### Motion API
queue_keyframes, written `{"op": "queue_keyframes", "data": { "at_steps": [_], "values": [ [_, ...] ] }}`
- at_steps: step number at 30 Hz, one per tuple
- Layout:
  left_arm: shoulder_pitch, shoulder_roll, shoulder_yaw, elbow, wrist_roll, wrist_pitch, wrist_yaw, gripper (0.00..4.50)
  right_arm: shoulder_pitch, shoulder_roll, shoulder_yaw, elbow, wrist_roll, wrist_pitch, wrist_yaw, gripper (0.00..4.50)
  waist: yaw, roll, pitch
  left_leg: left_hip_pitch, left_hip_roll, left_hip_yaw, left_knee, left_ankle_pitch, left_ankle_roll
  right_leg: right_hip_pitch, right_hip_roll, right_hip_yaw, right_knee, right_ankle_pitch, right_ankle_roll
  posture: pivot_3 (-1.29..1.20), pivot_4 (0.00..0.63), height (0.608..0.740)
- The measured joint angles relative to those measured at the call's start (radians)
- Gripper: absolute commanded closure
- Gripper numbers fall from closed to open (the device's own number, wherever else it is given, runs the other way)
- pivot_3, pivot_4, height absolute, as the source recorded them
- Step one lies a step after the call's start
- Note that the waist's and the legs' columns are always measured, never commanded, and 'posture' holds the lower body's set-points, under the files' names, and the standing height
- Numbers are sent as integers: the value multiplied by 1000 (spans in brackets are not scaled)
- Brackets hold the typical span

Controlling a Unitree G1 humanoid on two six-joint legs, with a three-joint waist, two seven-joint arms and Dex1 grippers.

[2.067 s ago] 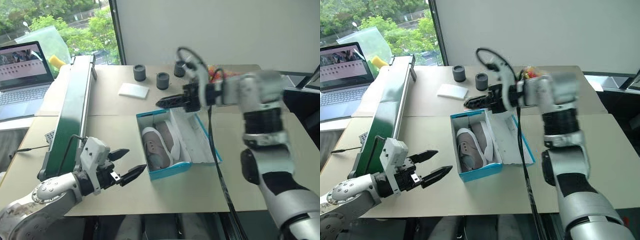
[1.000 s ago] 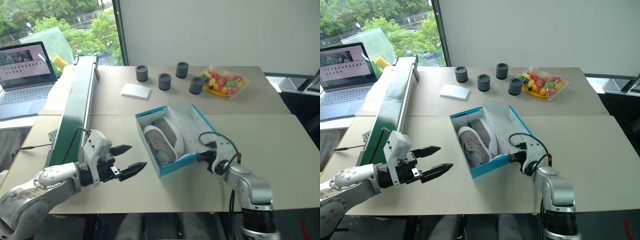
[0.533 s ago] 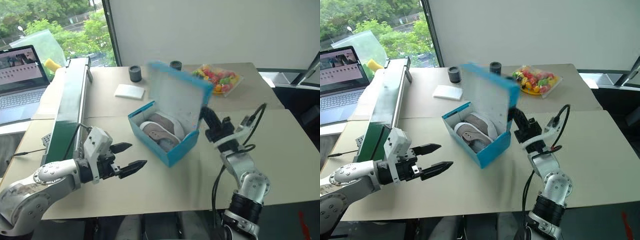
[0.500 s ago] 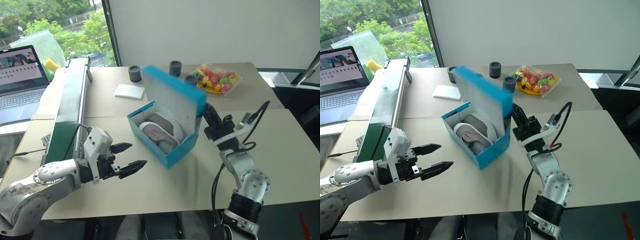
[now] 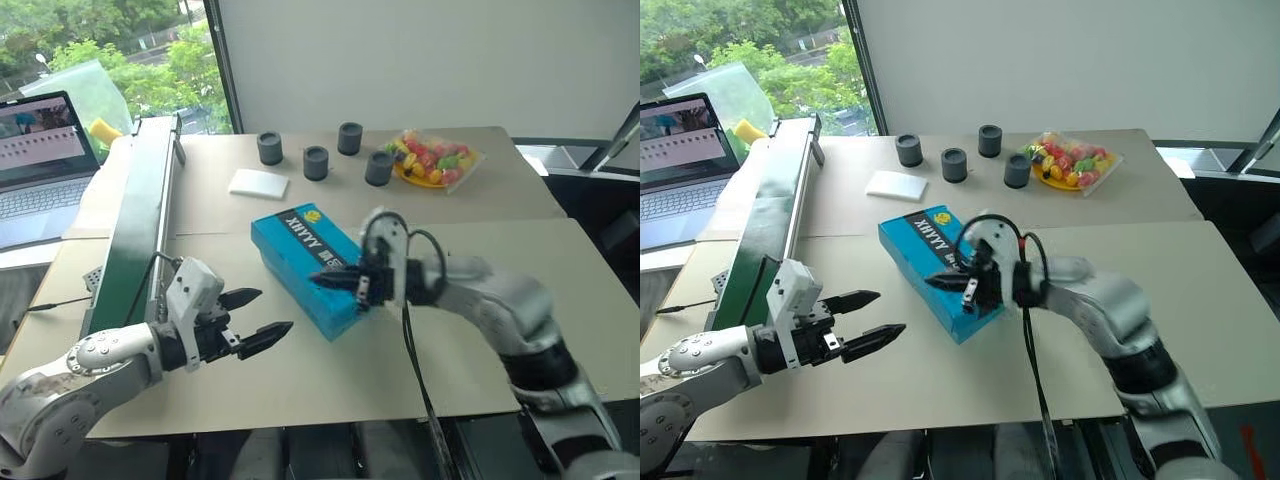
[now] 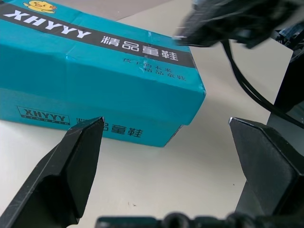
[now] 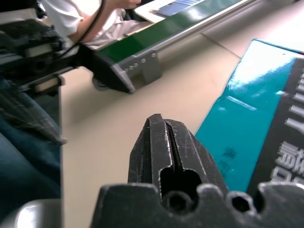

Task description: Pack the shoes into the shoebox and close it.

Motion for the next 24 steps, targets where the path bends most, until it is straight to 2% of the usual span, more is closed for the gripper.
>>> {"op": "queue_keyframes", "data": {
  "at_steps": [5, 12, 17, 21, 24],
  "values": [
    [17, -13, 3, -16, -5, 0, 22, 0, -87, 105, 60, 183, -158, -110, -17, 4435, 19, -1, -1, -4, -2, -4, 0, 0, -1, -1, -4, -3, -2, 0, 2, 0, 150, 740],
    [50, -19, 27, -42, -12, 0, 69, 0, -120, 161, 196, 425, -346, -217, 39, 4435, 13, -1, -1, 2, -2, -5, 0, -1, -1, 2, -3, -2, -1, 1, 1, 0, 150, 740],
    [79, -31, 41, -66, -16, -1, 108, 0, -123, 188, 176, 519, -380, -275, 75, 4435, 10, -2, -2, 18, -1, -4, -1, -1, -1, 20, -2, -3, -3, -1, 0, 0, 150, 740],
    [93, -56, 51, -81, -16, -3, 148, 0, -110, 213, 134, 529, -382, -276, 91, 4435, 11, -3, -3, 19, -1, -4, -1, -1, -1, 20, -2, -3, -3, -1, 0, 0, 150, 740],
    [92, -91, 60, -83, -15, -17, 194, 0, -96, 249, 41, 530, -334, -230, 63, 4435, 9, -3, -3, 16, -1, -6, -2, -1, -1, 18, -2, -3, -2, -1, 0, 0, 150, 740]
  ]
}}
